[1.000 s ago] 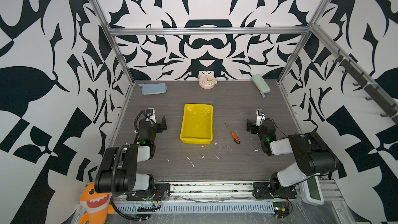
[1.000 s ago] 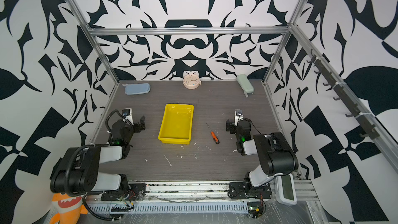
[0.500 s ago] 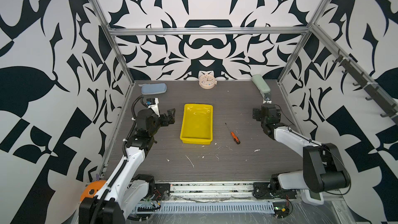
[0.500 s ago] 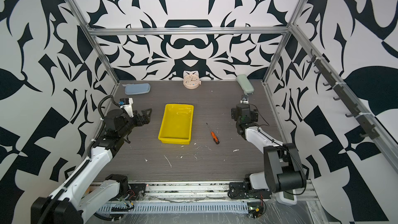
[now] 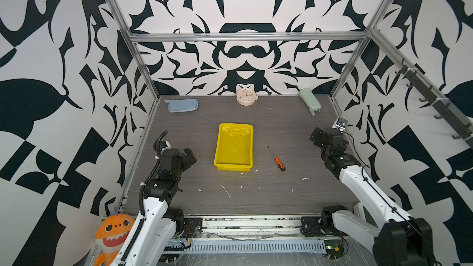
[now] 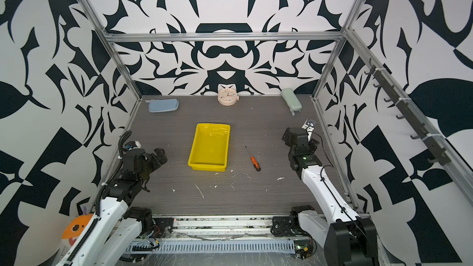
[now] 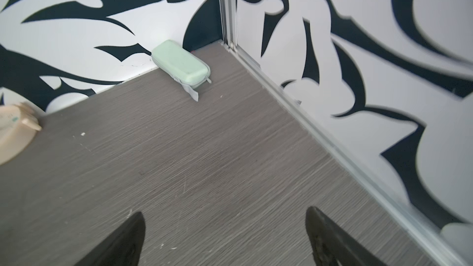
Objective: Put the screwdriver in the bin
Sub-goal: 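Move the right gripper toward the orange-handled screwdriver while the left arm lifts slightly, then lower the right gripper over the screwdriver handle and close on it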
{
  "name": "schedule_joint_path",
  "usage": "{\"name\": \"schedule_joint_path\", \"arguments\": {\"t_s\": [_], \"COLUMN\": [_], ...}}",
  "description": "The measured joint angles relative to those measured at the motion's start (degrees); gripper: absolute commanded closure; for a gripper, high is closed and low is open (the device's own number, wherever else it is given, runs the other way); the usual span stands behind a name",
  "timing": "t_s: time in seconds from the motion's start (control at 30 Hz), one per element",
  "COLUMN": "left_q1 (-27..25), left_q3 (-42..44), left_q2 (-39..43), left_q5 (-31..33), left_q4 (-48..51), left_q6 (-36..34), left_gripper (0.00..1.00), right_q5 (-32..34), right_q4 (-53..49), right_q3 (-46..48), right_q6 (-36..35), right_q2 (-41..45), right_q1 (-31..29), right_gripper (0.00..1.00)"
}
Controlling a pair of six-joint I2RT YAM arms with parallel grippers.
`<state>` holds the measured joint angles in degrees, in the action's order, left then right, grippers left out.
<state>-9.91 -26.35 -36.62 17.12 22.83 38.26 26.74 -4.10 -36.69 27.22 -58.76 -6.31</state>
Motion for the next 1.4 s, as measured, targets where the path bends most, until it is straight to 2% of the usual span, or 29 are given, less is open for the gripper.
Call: {"name": "schedule_joint_path", "arguments": {"t_s": [0.07, 0.17, 0.2, 0.3, 0.4, 0.47, 0.53, 0.63, 0.8, 0.93, 1.1, 1.2, 1.33, 1.4], "left_q1": [0.00, 0.00, 0.00, 0.00, 0.00, 0.00, 0.00, 0.00, 0.00, 0.00, 0.00, 0.00, 0.00, 0.00], "left_q3": [0.37, 1.16, 1.38, 1.55, 2.12, 3.26, 4.33, 4.15, 1.62, 1.05, 1.05, 1.09, 1.55, 1.79], "left_q2": [0.55, 0.98, 1.03, 1.38, 2.97, 3.85, 3.54, 0.13, -7.45, -8.68, -8.50, -8.17, -6.84, -5.99], "left_q5": [1.95, 3.28, 3.78, 5.35, 6.69, 7.04, 6.86, 6.45, 6.45, 6.36, 5.70, 4.92, 3.28, 2.91], "left_q4": [0.55, 1.31, 1.77, 3.17, 2.97, 2.45, 1.73, 1.22, 2.10, 1.11, 0.15, -0.13, -1.36, -1.51], "left_q6": [2.21, 4.37, 5.25, 7.30, 8.87, 9.14, 8.87, 8.59, 8.61, 8.41, 8.20, 8.22, 8.20, 8.20], "left_gripper": [0.00, 0.00, 0.00, 0.00, 0.00, 0.00, 0.00, 0.00, 0.00, 0.00, 0.00, 0.00, 0.00, 0.00], "right_q5": [-1.77, -5.29, -5.73, -3.82, -1.60, -1.73, -1.16, 3.67, 9.77, 6.60, -2.54, -4.83, -6.38, -6.93], "right_q4": [-0.20, 1.88, 2.47, 2.60, 5.79, 6.93, 9.38, 13.64, 10.51, 10.43, 9.42, 8.94, 7.87, 7.78], "right_q3": [1.18, 5.86, 7.98, 10.97, 12.35, 12.83, 13.25, 14.80, 14.88, 14.32, 8.20, 5.14, 4.28, 4.28], "right_q6": [3.80, 7.98, 9.22, 9.62, 6.47, 4.22, 2.56, 2.86, 3.74, 2.25, -0.68, -1.09, -1.25, -1.29], "right_q2": [0.55, 2.75, 3.43, 2.89, 1.79, 1.92, 2.51, 3.23, 3.43, 0.83, -10.03, -14.32, -15.98, -16.61], "right_q1": [0.00, -1.31, -3.58, -16.06, -29.05, -33.22, -33.97, -33.92, -32.87, -32.22, -32.24, -32.30, -32.28, -32.28], "right_gripper": [0.12, 0.08, 0.08, 0.09, 0.09, 0.07, 0.02, 0.00, 0.00, 0.02, 0.05, 0.09, 0.30, 0.37]}}
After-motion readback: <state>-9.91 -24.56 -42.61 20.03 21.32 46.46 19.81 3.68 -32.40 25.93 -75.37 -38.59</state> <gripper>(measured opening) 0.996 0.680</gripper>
